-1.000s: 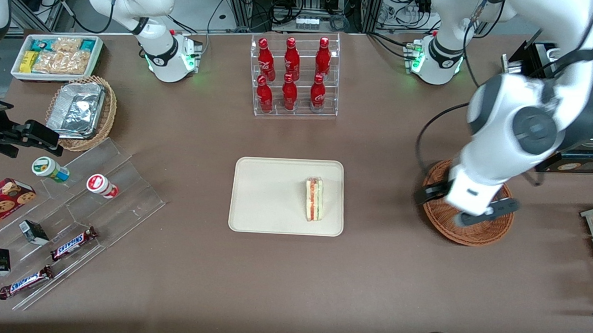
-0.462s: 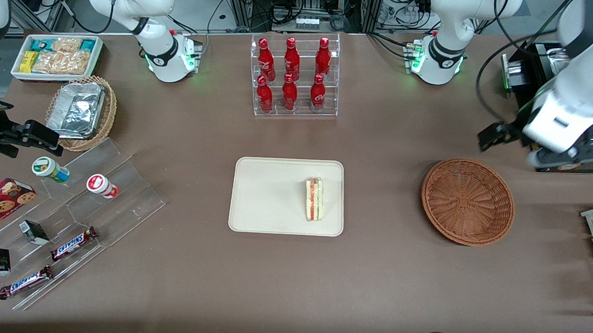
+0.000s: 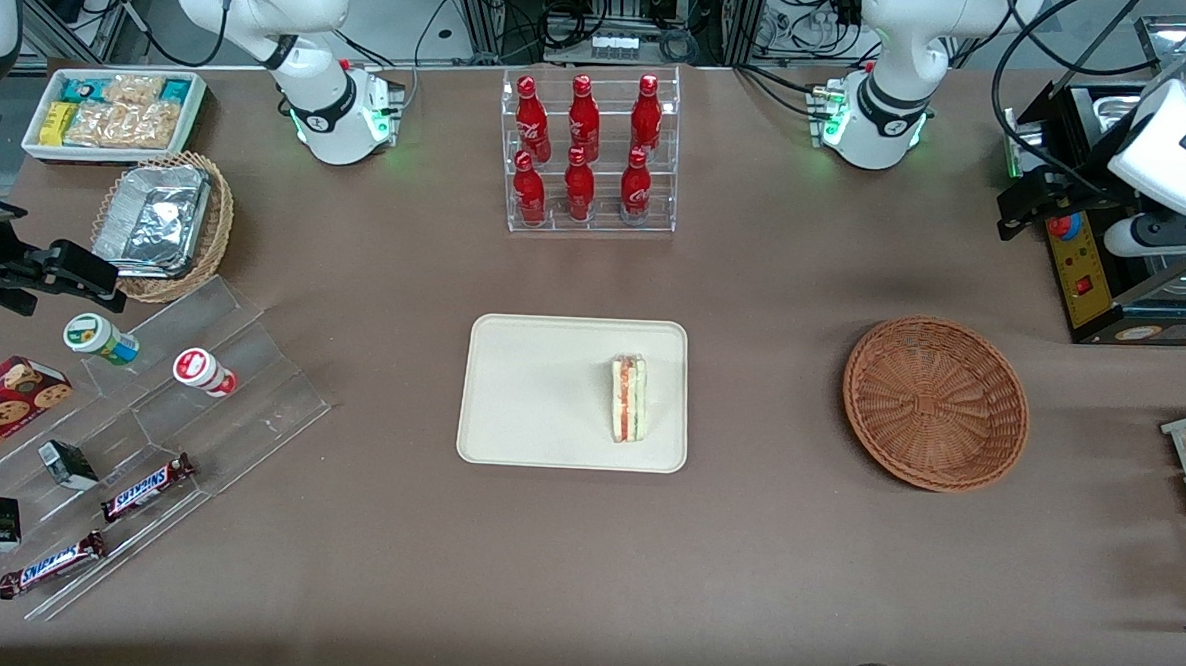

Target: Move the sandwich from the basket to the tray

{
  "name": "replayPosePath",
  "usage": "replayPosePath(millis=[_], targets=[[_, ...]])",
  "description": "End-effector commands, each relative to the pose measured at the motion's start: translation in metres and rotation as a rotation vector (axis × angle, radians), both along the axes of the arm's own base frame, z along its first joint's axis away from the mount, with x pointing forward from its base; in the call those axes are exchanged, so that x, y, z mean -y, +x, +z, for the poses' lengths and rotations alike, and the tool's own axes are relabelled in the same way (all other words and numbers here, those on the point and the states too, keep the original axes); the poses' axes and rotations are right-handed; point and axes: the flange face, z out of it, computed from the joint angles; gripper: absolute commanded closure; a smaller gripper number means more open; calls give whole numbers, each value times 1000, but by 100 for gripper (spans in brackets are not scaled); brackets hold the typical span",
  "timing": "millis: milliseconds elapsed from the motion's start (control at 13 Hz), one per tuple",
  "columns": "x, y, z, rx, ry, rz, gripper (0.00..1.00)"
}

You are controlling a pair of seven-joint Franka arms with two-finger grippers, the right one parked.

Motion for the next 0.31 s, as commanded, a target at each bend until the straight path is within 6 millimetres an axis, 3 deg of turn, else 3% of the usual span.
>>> replayPosePath(millis=[0,231], targets=[[-5,7,3,25,6,-34,0],[-7,11,-9,24,9,-33,0]])
